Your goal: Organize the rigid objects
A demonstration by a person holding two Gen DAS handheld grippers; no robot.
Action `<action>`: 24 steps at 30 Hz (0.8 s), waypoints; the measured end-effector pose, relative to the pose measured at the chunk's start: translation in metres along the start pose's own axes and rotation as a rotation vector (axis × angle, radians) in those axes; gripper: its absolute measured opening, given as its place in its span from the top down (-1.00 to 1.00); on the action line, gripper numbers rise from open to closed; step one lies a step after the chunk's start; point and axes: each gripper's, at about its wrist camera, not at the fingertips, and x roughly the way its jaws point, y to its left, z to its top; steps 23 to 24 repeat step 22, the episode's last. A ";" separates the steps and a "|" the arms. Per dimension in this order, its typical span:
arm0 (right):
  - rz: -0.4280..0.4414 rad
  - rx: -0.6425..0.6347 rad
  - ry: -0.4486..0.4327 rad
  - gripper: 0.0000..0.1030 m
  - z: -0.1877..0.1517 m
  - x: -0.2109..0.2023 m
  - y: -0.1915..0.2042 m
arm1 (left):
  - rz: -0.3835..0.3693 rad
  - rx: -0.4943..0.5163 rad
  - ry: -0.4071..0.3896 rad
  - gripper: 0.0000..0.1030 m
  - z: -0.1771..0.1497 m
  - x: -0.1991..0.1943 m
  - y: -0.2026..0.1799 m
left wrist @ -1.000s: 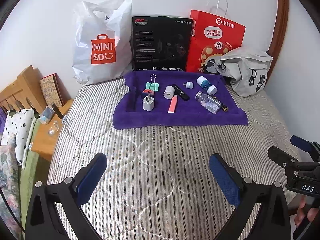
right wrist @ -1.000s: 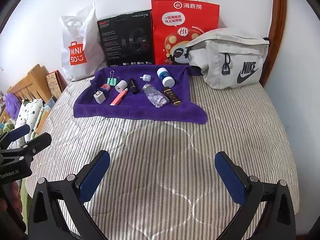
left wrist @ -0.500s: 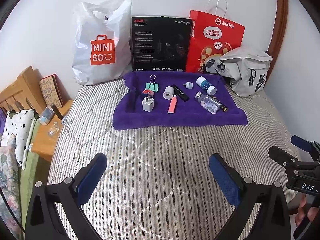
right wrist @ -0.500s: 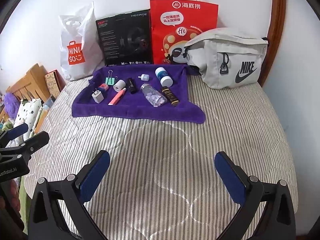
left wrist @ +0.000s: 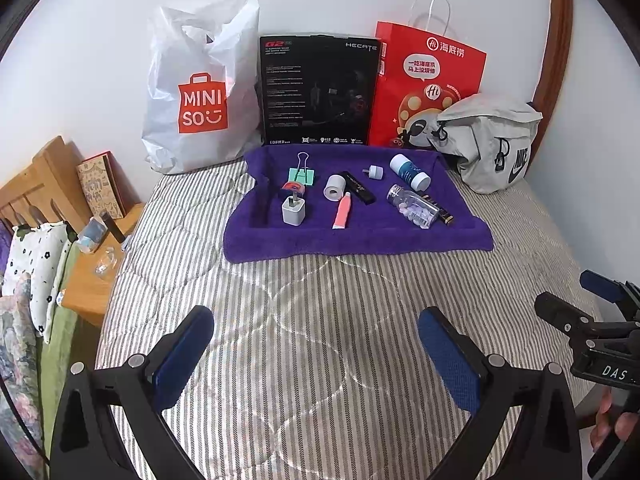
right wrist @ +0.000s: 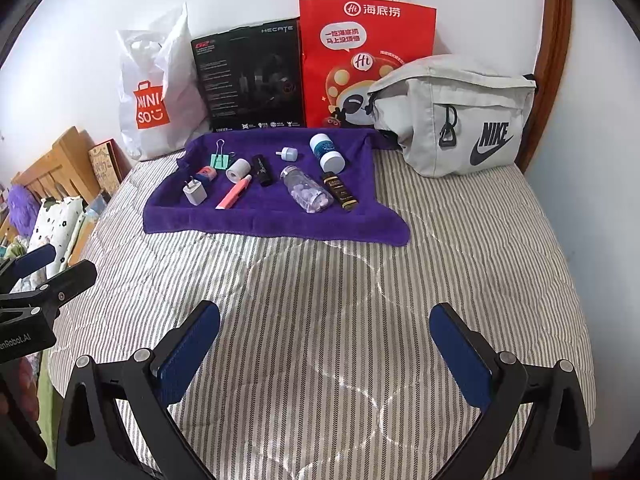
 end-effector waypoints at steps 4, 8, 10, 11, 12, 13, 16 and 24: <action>-0.001 0.003 -0.001 -1.00 0.000 0.000 -0.001 | -0.006 0.002 0.000 -1.00 -0.001 0.001 0.001; -0.003 0.004 0.004 -1.00 0.001 0.001 -0.002 | -0.008 0.003 0.000 -1.00 -0.001 0.001 0.001; -0.001 0.004 0.005 -1.00 0.000 0.001 -0.002 | -0.007 0.003 0.000 -1.00 -0.001 0.002 0.002; -0.001 0.003 0.005 -1.00 0.001 0.001 -0.002 | -0.007 0.004 0.000 -1.00 -0.001 0.002 0.003; -0.001 0.002 0.005 -1.00 0.001 0.001 -0.002 | -0.008 0.005 0.000 -1.00 0.000 0.002 0.003; 0.001 0.002 0.006 -1.00 0.000 0.001 -0.002 | -0.007 0.005 0.001 -1.00 -0.001 0.002 0.003; 0.002 0.003 0.005 -1.00 0.001 0.001 -0.003 | -0.005 0.006 0.000 -1.00 -0.001 0.002 0.003; 0.002 0.002 0.005 -1.00 0.001 0.002 -0.005 | -0.012 0.022 -0.012 -1.00 0.002 0.005 0.004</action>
